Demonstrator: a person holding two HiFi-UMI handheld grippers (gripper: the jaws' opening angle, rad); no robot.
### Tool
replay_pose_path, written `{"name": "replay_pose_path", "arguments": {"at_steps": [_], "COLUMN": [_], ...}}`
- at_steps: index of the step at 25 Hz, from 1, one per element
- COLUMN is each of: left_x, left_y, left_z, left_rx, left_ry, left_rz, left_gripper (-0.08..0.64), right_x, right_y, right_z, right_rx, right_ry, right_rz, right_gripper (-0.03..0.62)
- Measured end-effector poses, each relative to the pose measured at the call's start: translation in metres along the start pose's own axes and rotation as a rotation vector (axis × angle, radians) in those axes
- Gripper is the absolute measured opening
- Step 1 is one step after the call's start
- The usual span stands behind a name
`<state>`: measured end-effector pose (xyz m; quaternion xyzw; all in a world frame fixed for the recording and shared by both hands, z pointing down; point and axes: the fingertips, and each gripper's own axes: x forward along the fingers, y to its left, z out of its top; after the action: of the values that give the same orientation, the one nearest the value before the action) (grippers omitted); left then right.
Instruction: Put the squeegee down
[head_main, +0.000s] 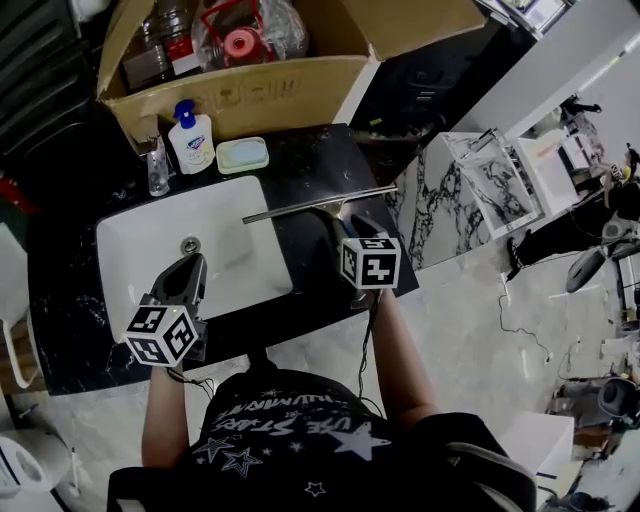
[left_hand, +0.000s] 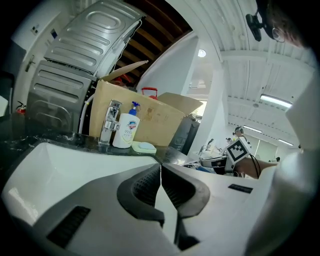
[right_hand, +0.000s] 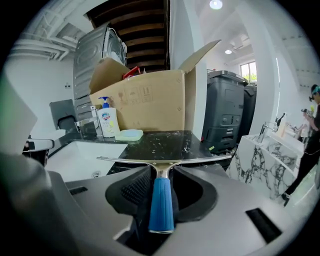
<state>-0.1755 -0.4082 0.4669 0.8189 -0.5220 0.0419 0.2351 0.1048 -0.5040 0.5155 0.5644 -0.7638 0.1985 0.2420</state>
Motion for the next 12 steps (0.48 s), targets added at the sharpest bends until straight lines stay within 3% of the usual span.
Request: {"name": "replay_pose_path", "arguments": {"at_steps": [7,12], "left_x": [-0.033,-0.057], "left_y": [-0.034,-0.058], "left_z": [-0.004,-0.01], "left_rx": [0.021,0.027], "left_ry": [-0.032,-0.051], "left_rz": [0.008,0.02], "left_gripper": [0.021,0.021], "right_x": [-0.048,-0.085], "right_y": [0.008,0.021], "right_z": [0.002,-0.001], "right_rx": [0.01,-0.017], "right_ry": [-0.101,-0.158], "right_rz": [0.038,0.067], "right_gripper": [0.146,0.094]}}
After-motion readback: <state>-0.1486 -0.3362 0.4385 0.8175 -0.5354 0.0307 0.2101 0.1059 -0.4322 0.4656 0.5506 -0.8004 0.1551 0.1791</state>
